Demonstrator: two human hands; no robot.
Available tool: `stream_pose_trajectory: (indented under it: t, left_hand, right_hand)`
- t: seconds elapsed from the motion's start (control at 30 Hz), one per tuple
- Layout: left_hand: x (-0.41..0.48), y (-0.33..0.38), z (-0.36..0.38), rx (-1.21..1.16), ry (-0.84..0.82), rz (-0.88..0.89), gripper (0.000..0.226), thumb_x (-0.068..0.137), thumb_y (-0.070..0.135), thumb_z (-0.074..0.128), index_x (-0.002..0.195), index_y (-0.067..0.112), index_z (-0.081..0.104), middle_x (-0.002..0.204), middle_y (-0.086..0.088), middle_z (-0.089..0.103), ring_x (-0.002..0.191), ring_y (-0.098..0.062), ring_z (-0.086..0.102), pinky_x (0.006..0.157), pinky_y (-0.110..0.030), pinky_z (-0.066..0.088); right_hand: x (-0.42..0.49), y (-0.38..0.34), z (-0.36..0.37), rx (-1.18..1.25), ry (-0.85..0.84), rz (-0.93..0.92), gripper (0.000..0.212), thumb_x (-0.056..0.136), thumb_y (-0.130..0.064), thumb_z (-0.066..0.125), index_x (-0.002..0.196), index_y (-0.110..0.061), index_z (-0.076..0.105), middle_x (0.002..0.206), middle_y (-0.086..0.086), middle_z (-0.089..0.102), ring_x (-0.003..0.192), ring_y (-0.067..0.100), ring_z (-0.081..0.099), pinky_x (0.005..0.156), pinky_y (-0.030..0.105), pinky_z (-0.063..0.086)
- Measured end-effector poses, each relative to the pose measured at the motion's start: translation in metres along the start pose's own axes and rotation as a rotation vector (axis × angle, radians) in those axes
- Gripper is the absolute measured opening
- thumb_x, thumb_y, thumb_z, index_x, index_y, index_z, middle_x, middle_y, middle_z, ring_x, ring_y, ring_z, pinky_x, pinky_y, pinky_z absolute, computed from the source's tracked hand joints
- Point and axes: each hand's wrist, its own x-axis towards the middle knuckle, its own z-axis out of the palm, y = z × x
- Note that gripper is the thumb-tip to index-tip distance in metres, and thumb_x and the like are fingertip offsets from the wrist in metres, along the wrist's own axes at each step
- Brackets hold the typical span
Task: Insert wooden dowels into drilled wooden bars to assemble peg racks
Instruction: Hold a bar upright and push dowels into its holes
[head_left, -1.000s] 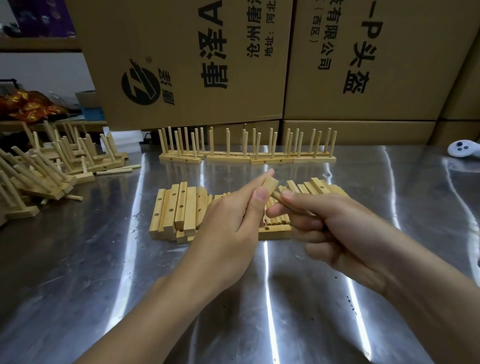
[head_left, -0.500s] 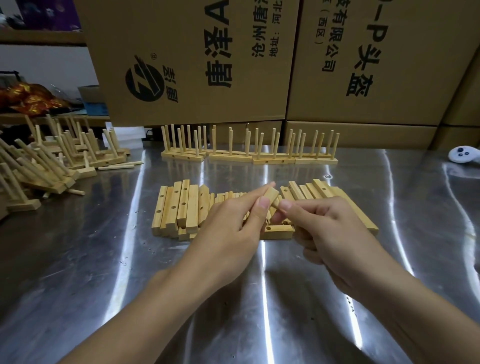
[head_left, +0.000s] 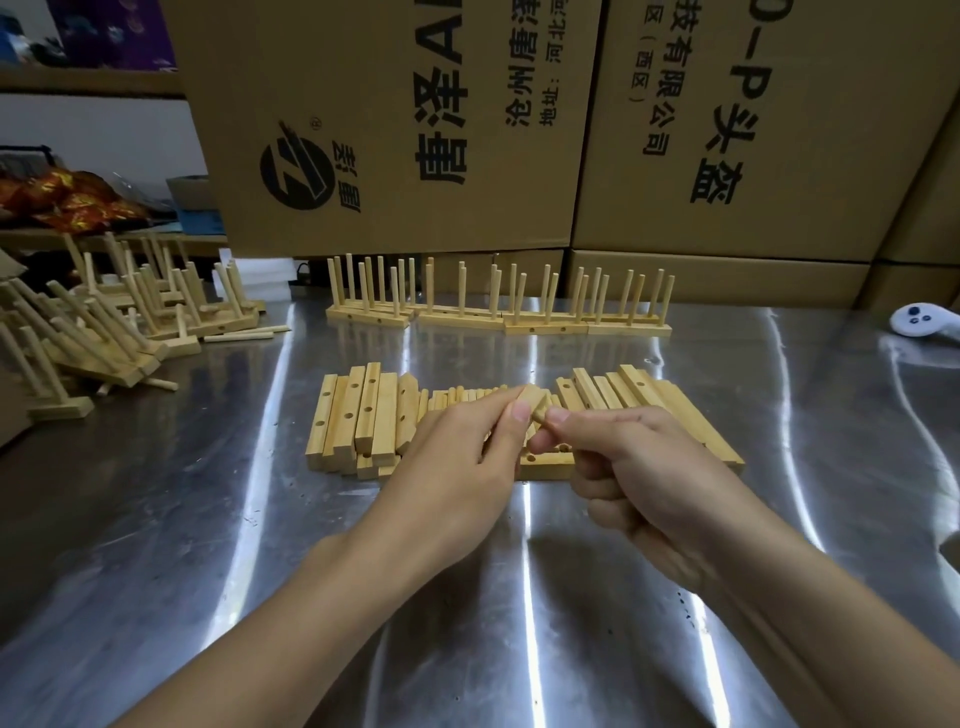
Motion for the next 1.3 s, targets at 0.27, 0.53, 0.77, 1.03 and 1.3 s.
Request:
stream_pose_trajectory:
  t: [0.27,0.53,0.77,1.03,1.3]
  left_hand:
    - [-0.002,0.000,0.007,0.043,0.020,0.001,0.031,0.114,0.038,0.041,0.093,0.036,0.064,0.077,0.016,0.063,0.072,-0.007,0.057,0.061,-0.019,0.040]
    - [0.000,0.004,0.014,-0.062,0.162,0.025,0.037,0.115,0.040,0.038,0.125,0.025,0.071,0.082,0.014,0.068,0.081,0.003,0.065,0.067,-0.018,0.052]
    - [0.014,-0.015,-0.022,-0.836,0.274,-0.452,0.042,0.113,0.045,0.041,0.115,0.009,0.063,0.074,0.000,0.055,0.046,-0.008,0.039,0.036,-0.020,0.034]
    - [0.020,-0.018,-0.029,-1.394,0.234,-0.596,0.036,0.112,0.032,0.045,0.136,0.013,0.064,0.073,0.002,0.055,0.042,-0.003,0.037,0.032,-0.016,0.034]
    - [0.018,-0.012,-0.022,-1.487,0.215,-0.731,0.035,0.112,0.028,0.044,0.134,0.009,0.064,0.070,0.001,0.054,0.042,-0.003,0.038,0.032,-0.015,0.034]
  right_hand:
    - [0.006,0.001,-0.003,-0.032,0.037,0.062,0.032,0.105,-0.022,0.065,0.085,-0.002,0.078,0.057,-0.002,0.028,0.047,0.010,0.022,0.037,0.020,0.021]
    - [0.015,-0.014,-0.013,-0.114,-0.066,0.023,0.045,0.095,-0.052,0.073,0.094,-0.009,0.085,0.060,-0.005,0.044,0.050,0.007,0.036,0.039,0.018,0.030]
    - [0.023,-0.013,-0.035,-0.095,0.265,-0.205,0.050,0.100,-0.064,0.058,0.101,-0.020,0.082,0.084,0.002,0.077,0.063,0.010,0.068,0.047,0.025,0.049]
    - [0.038,0.041,-0.013,-1.250,0.254,-0.573,0.044,0.102,-0.054,0.055,0.144,-0.040,0.062,0.124,-0.019,0.063,0.119,0.006,0.045,0.099,0.029,0.045]
    - [0.048,0.045,-0.008,-1.311,0.217,-0.685,0.031,0.095,-0.049,0.064,0.120,-0.036,0.076,0.106,-0.018,0.072,0.099,0.010,0.055,0.088,0.036,0.049]
